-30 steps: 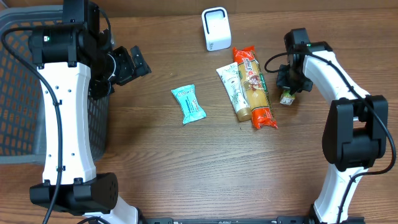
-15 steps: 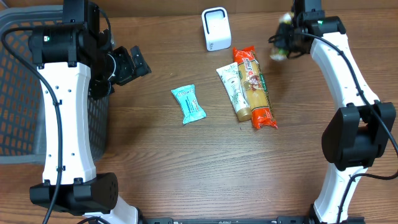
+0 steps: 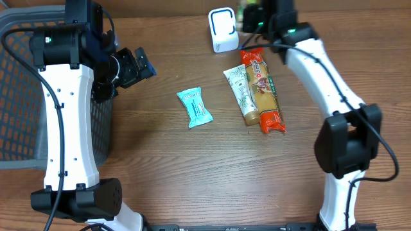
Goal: Scan the item barcode
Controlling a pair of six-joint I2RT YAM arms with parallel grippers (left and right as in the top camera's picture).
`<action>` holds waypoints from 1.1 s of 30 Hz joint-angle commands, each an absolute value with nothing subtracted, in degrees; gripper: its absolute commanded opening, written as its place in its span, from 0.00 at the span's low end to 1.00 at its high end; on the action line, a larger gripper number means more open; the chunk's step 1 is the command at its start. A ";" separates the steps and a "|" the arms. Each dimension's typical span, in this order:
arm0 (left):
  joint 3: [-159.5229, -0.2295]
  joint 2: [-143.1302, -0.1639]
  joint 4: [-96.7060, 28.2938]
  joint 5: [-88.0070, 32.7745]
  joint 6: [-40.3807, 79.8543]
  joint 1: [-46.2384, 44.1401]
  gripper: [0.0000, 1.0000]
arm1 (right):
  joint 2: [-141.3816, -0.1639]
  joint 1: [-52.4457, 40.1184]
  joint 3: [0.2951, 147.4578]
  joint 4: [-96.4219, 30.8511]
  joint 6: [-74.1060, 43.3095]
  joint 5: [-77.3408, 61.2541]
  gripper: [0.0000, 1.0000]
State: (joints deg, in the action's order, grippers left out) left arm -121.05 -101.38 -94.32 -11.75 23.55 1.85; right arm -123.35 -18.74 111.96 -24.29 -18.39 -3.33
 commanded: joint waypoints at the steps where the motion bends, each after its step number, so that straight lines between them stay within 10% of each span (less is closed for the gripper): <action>1: -120.90 -101.21 -94.24 -11.42 22.48 1.37 0.99 | -125.51 -21.12 114.02 -21.17 -19.33 5.02 0.06; 23: -120.90 -101.21 -94.24 -11.44 22.48 1.37 1.00 | -130.56 -22.24 114.10 -12.91 -23.62 7.70 0.10; 33: -120.90 -101.23 -94.26 -11.44 22.48 1.37 1.00 | -117.10 -8.97 114.10 -24.34 -30.30 7.25 0.10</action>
State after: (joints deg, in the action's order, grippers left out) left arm -121.05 -101.38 -94.30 -11.75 23.55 1.85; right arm -128.95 -15.77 111.96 -22.20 -28.53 5.72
